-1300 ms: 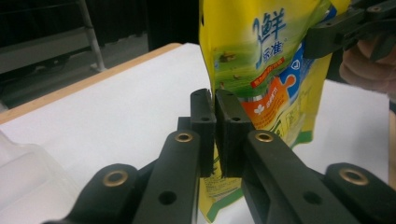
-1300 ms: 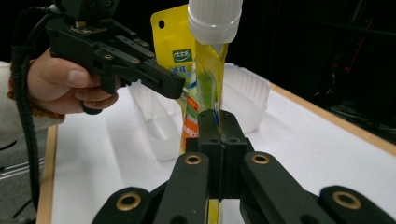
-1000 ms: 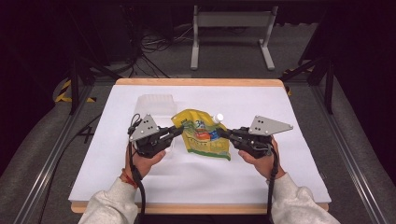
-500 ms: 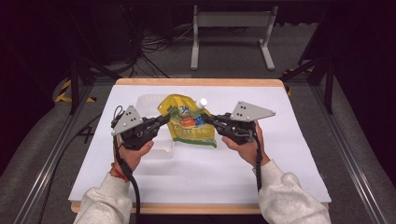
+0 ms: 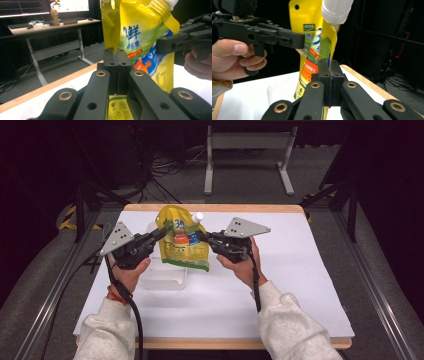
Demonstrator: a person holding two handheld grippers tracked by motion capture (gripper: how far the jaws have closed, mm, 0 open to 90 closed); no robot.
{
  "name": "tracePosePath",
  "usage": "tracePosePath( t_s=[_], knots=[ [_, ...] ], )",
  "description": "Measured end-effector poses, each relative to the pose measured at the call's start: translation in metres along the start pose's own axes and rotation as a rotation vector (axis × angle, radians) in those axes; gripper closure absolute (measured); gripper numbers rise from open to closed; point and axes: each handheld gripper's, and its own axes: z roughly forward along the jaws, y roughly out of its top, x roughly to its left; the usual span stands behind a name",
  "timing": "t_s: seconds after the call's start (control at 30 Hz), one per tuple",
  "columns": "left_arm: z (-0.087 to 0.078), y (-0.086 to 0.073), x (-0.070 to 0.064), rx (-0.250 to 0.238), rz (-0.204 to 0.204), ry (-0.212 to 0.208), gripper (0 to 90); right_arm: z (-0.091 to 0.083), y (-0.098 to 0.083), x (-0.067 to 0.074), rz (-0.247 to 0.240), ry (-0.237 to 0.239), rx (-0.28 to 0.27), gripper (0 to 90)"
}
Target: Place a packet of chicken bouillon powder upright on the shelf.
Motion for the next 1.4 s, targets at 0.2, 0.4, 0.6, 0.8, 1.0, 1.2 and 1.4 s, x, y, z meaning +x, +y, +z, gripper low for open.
tracePosePath(
  t_s=[0.2, 0.4, 0.6, 0.8, 1.0, 1.2, 1.4],
  knots=[
    [0.002, -0.006, 0.013, 0.0, 0.003, 0.048, 89.3, 0.027, -0.002, -0.001, -0.02, 0.016, 0.015, 90.0],
    [0.0, -0.008, 0.022, -0.018, 0.007, 0.084, 89.1, 0.045, 0.0, -0.001, -0.038, 0.015, 0.018, 90.0],
    [-0.004, -0.01, 0.031, -0.049, -0.011, 0.083, 88.3, 0.055, 0.003, -0.003, -0.048, 0.013, 0.007, 90.0],
    [-0.003, -0.018, 0.039, -0.059, -0.014, 0.096, 88.1, 0.065, -0.001, -0.005, -0.044, 0.016, 0.0, 90.0],
    [0.0, -0.027, 0.045, -0.043, -0.031, 0.105, 88.1, 0.077, -0.01, -0.006, -0.059, 0.005, 0.017, 90.0],
    [0.004, -0.038, 0.047, -0.022, -0.018, 0.095, 86.9, 0.083, -0.022, -0.008, -0.041, 0.005, 0.028, 90.0],
    [0.003, -0.029, 0.048, -0.041, -0.009, 0.096, 86.4, 0.083, -0.018, -0.009, -0.051, 0.004, 0.015, 90.0]
  ],
)
